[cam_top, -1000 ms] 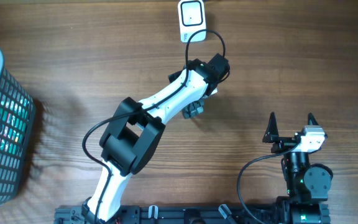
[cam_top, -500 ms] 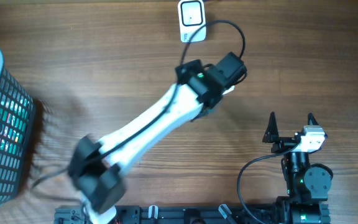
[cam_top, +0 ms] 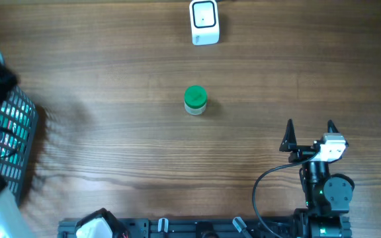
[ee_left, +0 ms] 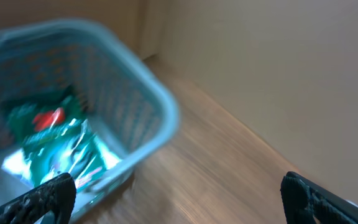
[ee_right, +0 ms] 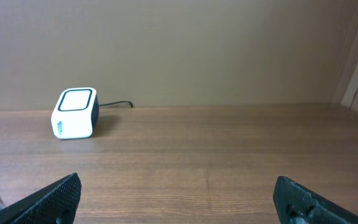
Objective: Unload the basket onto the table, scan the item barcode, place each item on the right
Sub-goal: 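Set the green-lidded jar down on the table with the left gripper, then reach into the basket and grasp the green 3M gloves pack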
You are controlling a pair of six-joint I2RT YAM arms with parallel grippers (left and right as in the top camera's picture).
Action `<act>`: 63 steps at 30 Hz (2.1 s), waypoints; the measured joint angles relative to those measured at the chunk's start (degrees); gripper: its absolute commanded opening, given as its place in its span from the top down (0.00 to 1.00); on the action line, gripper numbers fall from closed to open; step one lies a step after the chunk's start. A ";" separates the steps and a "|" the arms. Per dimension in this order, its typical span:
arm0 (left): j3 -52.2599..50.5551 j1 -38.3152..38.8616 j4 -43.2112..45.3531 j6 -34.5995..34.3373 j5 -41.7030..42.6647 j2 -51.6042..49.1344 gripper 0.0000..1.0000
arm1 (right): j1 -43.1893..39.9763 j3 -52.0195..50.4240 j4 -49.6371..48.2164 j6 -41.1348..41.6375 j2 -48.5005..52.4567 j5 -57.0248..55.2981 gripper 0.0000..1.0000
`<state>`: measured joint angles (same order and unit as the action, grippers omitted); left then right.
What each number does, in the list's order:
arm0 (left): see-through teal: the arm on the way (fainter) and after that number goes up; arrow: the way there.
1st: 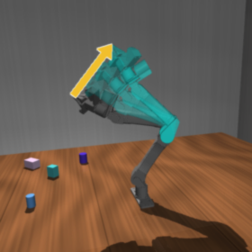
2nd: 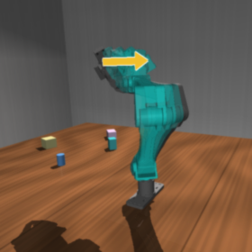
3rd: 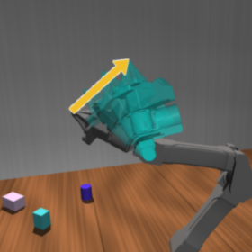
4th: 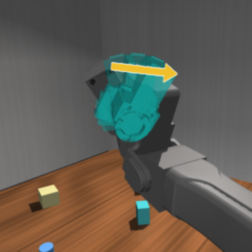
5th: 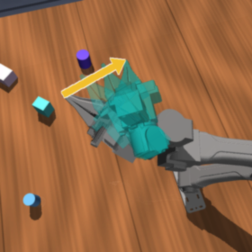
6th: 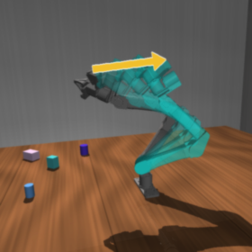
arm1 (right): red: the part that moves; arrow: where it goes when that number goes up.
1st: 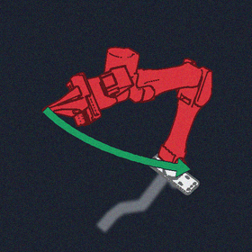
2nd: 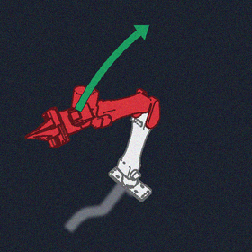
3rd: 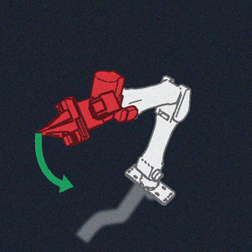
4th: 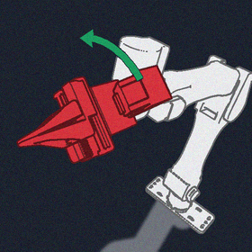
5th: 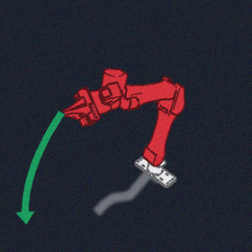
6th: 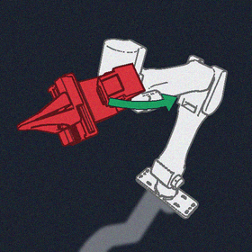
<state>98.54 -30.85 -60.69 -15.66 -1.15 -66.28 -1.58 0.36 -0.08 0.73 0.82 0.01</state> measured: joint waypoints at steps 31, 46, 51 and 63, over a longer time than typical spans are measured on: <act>-1.88 -34.21 8.96 2.58 13.35 -48.61 0.00 | 0.00 0.00 -0.02 0.00 -0.04 -0.02 0.00; -4.20 -33.11 15.65 2.97 20.00 -54.05 0.00 | 0.00 0.00 -0.02 0.00 -0.04 -0.02 0.00; -4.22 -28.57 17.79 3.10 24.11 -54.27 0.31 | 0.00 0.00 -0.02 0.00 -0.04 -0.02 0.00; -4.22 -26.29 18.03 3.58 26.62 -54.64 0.96 | 0.00 0.00 -0.02 0.00 -0.04 -0.02 0.00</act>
<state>94.32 -57.14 -42.65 -12.08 25.47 -120.92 -1.58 0.36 -0.10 0.73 0.78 -0.01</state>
